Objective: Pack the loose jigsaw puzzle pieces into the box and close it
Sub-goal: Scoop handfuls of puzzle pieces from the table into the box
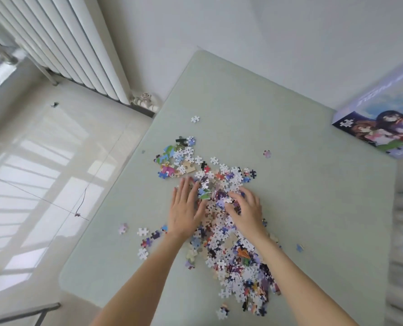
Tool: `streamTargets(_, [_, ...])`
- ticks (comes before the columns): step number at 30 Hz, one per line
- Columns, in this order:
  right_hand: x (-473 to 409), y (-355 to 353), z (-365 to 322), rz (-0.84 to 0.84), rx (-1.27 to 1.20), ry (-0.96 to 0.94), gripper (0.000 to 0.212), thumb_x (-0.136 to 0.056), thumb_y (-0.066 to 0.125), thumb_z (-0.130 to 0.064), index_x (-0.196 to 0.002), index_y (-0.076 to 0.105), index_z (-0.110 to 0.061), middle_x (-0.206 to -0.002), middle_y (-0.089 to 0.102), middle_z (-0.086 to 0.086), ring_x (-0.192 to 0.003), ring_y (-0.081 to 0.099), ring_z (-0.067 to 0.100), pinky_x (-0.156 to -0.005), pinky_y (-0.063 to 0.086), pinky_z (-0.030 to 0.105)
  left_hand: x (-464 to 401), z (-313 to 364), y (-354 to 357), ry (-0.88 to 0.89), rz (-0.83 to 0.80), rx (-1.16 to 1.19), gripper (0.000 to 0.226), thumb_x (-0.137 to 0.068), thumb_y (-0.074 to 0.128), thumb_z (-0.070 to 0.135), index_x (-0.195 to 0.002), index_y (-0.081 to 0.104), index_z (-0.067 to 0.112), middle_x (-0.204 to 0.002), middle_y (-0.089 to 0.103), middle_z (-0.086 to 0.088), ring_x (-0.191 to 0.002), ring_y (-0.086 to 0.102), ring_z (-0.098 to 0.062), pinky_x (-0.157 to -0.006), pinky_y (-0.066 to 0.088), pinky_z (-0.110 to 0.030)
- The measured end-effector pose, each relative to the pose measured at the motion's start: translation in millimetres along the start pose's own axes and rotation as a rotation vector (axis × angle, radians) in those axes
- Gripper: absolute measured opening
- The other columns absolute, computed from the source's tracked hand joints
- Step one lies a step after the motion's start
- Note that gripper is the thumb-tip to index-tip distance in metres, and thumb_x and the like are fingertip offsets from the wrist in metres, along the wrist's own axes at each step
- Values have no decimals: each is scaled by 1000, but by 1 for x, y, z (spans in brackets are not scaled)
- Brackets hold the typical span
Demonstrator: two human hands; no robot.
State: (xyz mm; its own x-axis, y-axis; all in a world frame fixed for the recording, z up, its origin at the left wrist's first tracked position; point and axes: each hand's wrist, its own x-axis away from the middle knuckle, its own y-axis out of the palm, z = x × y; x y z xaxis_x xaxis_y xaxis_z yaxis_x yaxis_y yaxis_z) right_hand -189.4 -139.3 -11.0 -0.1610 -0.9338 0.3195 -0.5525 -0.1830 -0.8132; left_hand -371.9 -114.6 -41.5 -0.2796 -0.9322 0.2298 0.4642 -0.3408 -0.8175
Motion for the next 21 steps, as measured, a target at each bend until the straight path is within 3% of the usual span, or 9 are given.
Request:
streamTargets(2, [-10,-12,3,82,-19,-37,28,-92,54,-34,-116,62,-21,-132,50,-1,-129,34,21,-105,19,30,-8,12,3,103,-61,63,63,-92,13,60,-147,16,29,-155,0,9,-143,-9,-6,-118,-4,-31])
streamTargets(5, [-34,-31,8,150,-81,-43,27,-93,53,-27,-116,61,-16,-129,52,0,-127,38,19,-107,20,29,-23,10,-9,146,-18,166,56,-93,22,55,-140,35,28,-148,33,8,-138,23,-7,-115,20,-32])
streamTargets(8, [-68,-43,22,211,-66,-2,39,-93,53,-24,-131,48,-15,-146,37,4,-137,27,21,-114,17,36,-44,-11,-31,163,141,236,42,-92,36,36,-126,53,20,-131,53,2,-120,43,-6,-106,39,-38])
streamTargets(11, [-103,-46,40,195,-17,143,59,-93,54,-27,-145,28,-15,-156,11,12,-144,6,27,-117,7,43,-69,-41,-49,161,234,268,37,-92,39,27,-123,56,17,-130,54,0,-121,47,-11,-101,44,-42])
streamTargets(13, [-119,-45,43,179,-23,263,64,-93,51,-30,-147,20,-14,-156,3,16,-144,-2,30,-116,0,44,-82,-57,-55,142,295,175,40,-92,40,28,-128,52,17,-138,47,-1,-132,38,-17,-105,38,-46])
streamTargets(15, [-129,-39,34,156,-15,278,65,-95,46,-32,-148,16,-12,-156,-1,16,-144,-6,27,-117,-3,44,-93,-65,-56,34,306,46,49,-93,36,36,-138,41,18,-148,34,-2,-141,20,-18,-116,18,-45])
streamTargets(18, [-122,-21,5,64,25,62,64,-98,39,-38,-150,9,-17,-157,-7,6,-144,-10,19,-117,-8,39,-95,-59,-46,-108,179,-53,66,-93,19,54,-149,15,20,-157,5,1,-144,-6,-14,-117,-7,-34])
streamTargets(21, [-95,-3,-16,-115,73,-187,62,-97,33,-44,-149,7,-24,-156,-13,-3,-141,-16,11,-113,-11,32,-89,-35,-27,-7,56,-128,67,-93,10,59,-149,1,24,-157,-8,1,-143,-13,-12,-116,-11,-30])
